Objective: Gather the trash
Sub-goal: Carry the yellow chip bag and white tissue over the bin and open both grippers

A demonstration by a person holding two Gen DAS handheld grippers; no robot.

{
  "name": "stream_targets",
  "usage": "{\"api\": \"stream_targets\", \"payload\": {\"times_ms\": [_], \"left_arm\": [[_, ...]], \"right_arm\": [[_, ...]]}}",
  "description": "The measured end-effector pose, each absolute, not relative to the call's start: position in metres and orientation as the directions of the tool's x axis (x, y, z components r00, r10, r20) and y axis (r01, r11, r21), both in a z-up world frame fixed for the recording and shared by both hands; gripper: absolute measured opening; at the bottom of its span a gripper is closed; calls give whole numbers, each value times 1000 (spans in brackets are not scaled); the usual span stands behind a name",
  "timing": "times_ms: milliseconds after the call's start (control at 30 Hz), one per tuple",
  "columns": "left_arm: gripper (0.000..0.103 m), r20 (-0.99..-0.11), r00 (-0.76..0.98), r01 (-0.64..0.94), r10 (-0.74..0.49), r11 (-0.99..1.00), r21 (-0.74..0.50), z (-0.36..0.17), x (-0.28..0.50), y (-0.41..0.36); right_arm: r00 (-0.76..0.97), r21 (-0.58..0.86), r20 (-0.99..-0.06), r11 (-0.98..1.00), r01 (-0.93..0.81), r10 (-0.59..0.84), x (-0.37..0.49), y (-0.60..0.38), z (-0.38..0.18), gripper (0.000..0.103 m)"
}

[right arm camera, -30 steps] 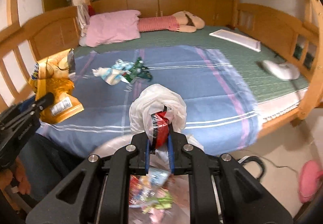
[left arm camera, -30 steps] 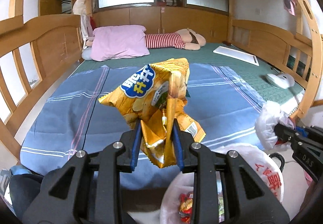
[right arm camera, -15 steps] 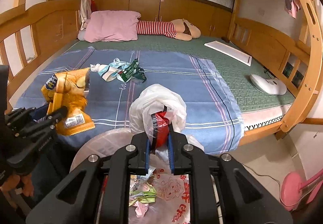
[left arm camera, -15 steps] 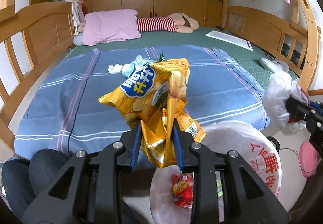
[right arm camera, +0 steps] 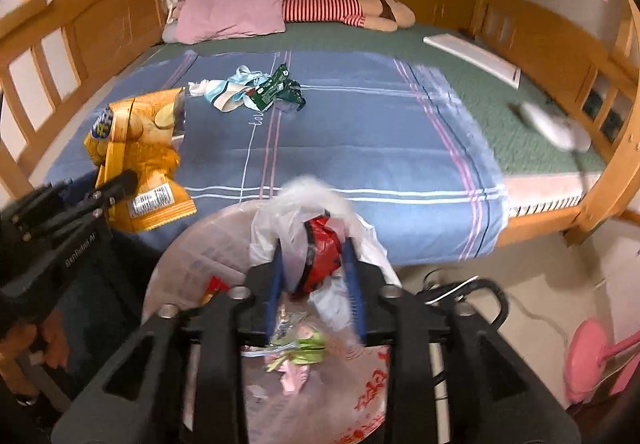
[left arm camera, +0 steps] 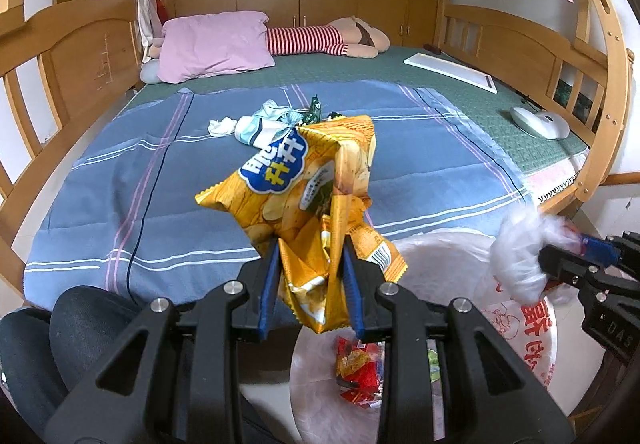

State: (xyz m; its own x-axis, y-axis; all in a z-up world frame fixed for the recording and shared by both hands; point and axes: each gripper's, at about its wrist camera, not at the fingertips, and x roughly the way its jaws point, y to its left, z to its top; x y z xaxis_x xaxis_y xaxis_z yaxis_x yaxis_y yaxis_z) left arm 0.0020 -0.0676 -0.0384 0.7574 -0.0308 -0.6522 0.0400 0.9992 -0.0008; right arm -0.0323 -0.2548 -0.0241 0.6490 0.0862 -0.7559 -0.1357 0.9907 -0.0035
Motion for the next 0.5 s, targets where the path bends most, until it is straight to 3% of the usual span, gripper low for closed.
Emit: {"api": "stream_targets", "payload": {"times_ms": [67,333,500], "left_arm": [[30,-656,754,55,-44,999,-4,-39,2,-69],[33,-688,713,164,-136,986,-25,-51,0,-85],[49,-718,673,232,-175,972,-20,-62,-3,-101]], "right_arm": [[665,35,-741,994,-100,93,-34,-262,-19,55],[721,178,-685,984,28,103,-37,-297,-4,57],[716,224,-691,971,83,98,-34,-312,-7,57]]}}
